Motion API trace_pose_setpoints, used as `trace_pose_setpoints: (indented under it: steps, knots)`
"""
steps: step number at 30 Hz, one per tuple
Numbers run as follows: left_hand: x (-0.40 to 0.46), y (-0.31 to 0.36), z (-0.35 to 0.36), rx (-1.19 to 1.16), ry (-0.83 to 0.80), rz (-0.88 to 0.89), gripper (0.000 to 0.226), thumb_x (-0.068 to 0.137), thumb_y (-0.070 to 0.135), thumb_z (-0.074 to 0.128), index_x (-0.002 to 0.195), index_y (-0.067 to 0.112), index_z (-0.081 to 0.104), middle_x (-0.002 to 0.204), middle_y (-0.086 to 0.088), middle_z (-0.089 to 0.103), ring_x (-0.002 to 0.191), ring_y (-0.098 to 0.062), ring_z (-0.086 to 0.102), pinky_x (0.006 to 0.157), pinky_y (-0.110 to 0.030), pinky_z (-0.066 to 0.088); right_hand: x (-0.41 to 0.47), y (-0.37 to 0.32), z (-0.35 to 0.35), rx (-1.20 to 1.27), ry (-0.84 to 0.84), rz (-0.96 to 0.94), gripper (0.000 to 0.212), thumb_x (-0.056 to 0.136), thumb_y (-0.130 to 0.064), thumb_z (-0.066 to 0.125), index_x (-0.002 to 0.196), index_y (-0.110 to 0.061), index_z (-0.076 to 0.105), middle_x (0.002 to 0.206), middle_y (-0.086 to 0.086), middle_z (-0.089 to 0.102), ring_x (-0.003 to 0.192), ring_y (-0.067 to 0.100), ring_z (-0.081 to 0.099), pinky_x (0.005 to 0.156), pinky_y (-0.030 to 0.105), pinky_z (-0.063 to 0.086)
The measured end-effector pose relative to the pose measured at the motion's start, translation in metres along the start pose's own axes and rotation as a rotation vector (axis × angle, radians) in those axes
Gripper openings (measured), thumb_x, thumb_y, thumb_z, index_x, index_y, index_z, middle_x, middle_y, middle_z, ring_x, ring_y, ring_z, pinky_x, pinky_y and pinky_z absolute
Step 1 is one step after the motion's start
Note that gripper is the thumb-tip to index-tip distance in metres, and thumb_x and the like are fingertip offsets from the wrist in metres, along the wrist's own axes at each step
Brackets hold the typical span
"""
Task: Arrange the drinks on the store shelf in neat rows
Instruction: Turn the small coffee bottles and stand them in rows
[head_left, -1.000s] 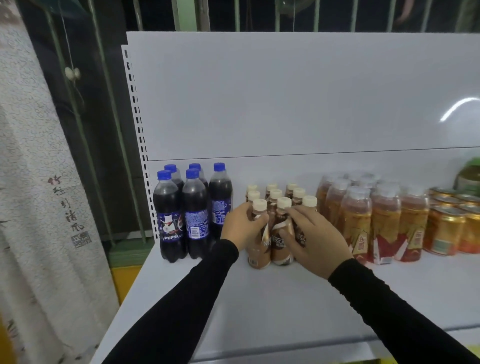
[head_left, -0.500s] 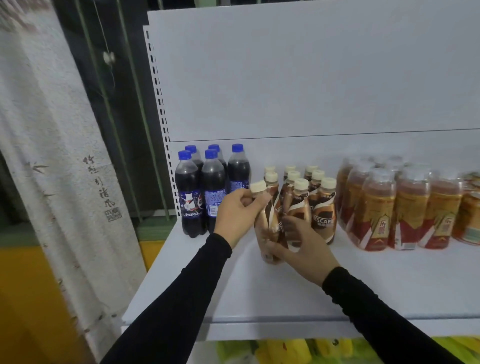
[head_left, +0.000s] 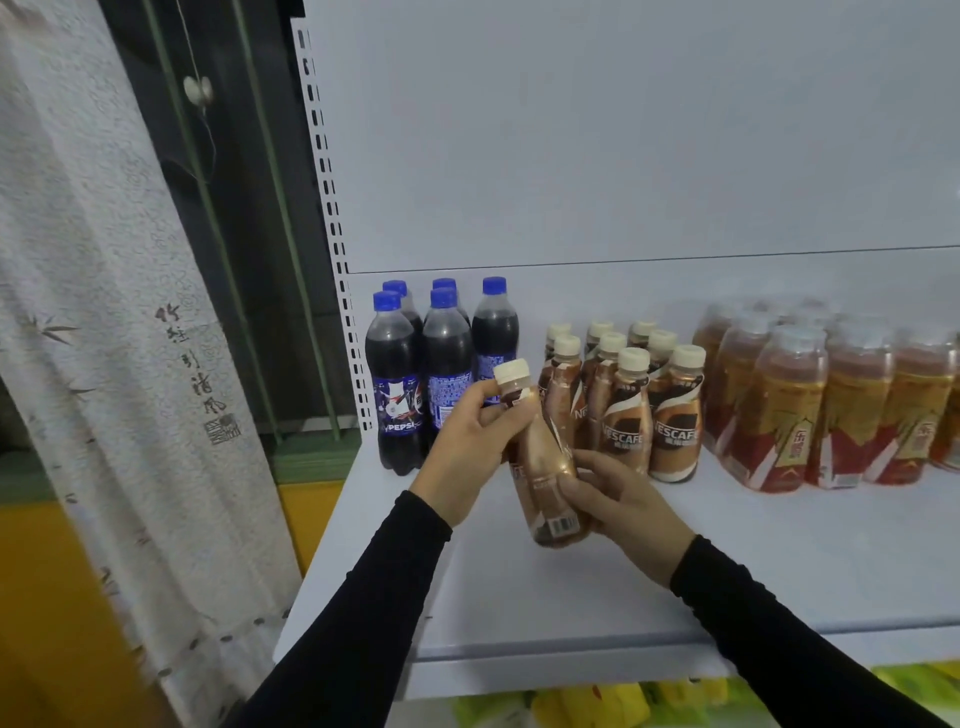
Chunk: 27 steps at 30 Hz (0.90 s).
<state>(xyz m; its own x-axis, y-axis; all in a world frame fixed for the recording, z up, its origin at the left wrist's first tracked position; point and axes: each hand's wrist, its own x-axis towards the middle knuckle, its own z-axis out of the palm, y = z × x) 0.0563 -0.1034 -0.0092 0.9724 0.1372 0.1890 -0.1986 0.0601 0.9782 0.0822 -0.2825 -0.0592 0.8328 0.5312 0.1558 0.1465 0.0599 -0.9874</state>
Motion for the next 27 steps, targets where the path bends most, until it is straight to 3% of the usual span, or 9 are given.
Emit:
trace_pose_setpoints:
  steps: [4,7,10,12,15,19,23,27]
  knots:
    - [0.001,-0.003,0.002,-0.06,0.05,-0.015,0.031,0.093,0.016,0.069,0.121,0.015,0.056,0.095,-0.004,0.077,0.09,-0.021,0.073,0.082,-0.038,0.06,0.0,0.0,-0.007,0.072,-0.093,0.073,0.036,0.088,-0.034,0.061,0.12,-0.018,0.059,0.107,0.009,0.072,0.098,0.023,0.071,0.077,0.031,0.058]
    - [0.003,-0.006,0.01,-0.095,0.142,0.008,0.035,0.089,0.016,0.072,0.121,0.011,0.057,0.087,-0.002,0.077,0.08,-0.016,0.073,0.069,-0.032,0.058,0.004,-0.008,-0.014,-0.09,-0.167,0.081,0.029,0.085,-0.043,0.061,0.111,-0.031,0.057,0.107,-0.007,0.068,0.095,0.004,0.069,0.075,0.021,0.056]
    - [0.008,-0.009,0.024,-0.118,0.249,0.007,0.038,0.086,0.018,0.077,0.119,0.01,0.06,0.086,-0.001,0.076,0.079,-0.014,0.072,0.071,-0.031,0.059,0.006,-0.016,-0.021,-0.271,-0.213,0.036,0.034,0.076,-0.05,0.065,0.107,-0.041,0.053,0.105,-0.017,0.065,0.091,-0.007,0.065,0.074,0.013,0.052]
    - [0.012,-0.01,0.033,-0.133,0.29,0.013,0.035,0.085,0.017,0.077,0.116,0.011,0.062,0.086,0.0,0.076,0.077,-0.011,0.072,0.066,-0.025,0.058,0.008,-0.015,-0.03,-0.232,-0.182,-0.005,0.04,0.075,-0.045,0.068,0.113,-0.035,0.059,0.105,-0.009,0.07,0.093,0.001,0.068,0.076,0.018,0.054]
    - [0.015,-0.011,0.043,-0.155,0.274,0.018,0.027,0.087,0.017,0.074,0.111,0.011,0.066,0.084,0.002,0.075,0.076,-0.008,0.071,0.064,-0.021,0.055,0.012,-0.008,-0.043,-0.078,-0.142,0.008,0.054,0.076,-0.037,0.076,0.124,-0.019,0.059,0.111,0.002,0.073,0.101,0.017,0.07,0.088,0.034,0.058]
    - [0.016,-0.007,0.049,-0.193,0.217,-0.038,0.021,0.093,0.016,0.066,0.114,0.012,0.065,0.082,0.002,0.074,0.072,-0.007,0.07,0.064,-0.024,0.055,0.016,-0.003,-0.049,0.109,-0.142,0.088,0.057,0.074,-0.029,0.069,0.126,-0.012,0.056,0.114,0.011,0.071,0.104,0.028,0.069,0.093,0.046,0.056]
    - [0.017,-0.007,0.049,-0.189,0.223,-0.063,0.023,0.094,0.013,0.065,0.116,0.012,0.062,0.091,-0.005,0.071,0.074,-0.012,0.069,0.062,-0.027,0.056,0.018,-0.001,-0.051,0.23,-0.174,0.132,0.049,0.078,-0.028,0.063,0.124,-0.01,0.059,0.116,0.013,0.07,0.104,0.026,0.069,0.088,0.041,0.058]
    - [0.017,-0.009,0.049,-0.174,0.287,-0.048,0.026,0.088,0.016,0.073,0.112,0.014,0.063,0.094,-0.006,0.073,0.077,-0.015,0.07,0.064,-0.03,0.057,0.016,0.001,-0.049,0.113,-0.219,0.083,0.043,0.08,-0.036,0.061,0.12,-0.021,0.06,0.111,0.001,0.071,0.102,0.015,0.069,0.081,0.028,0.057]
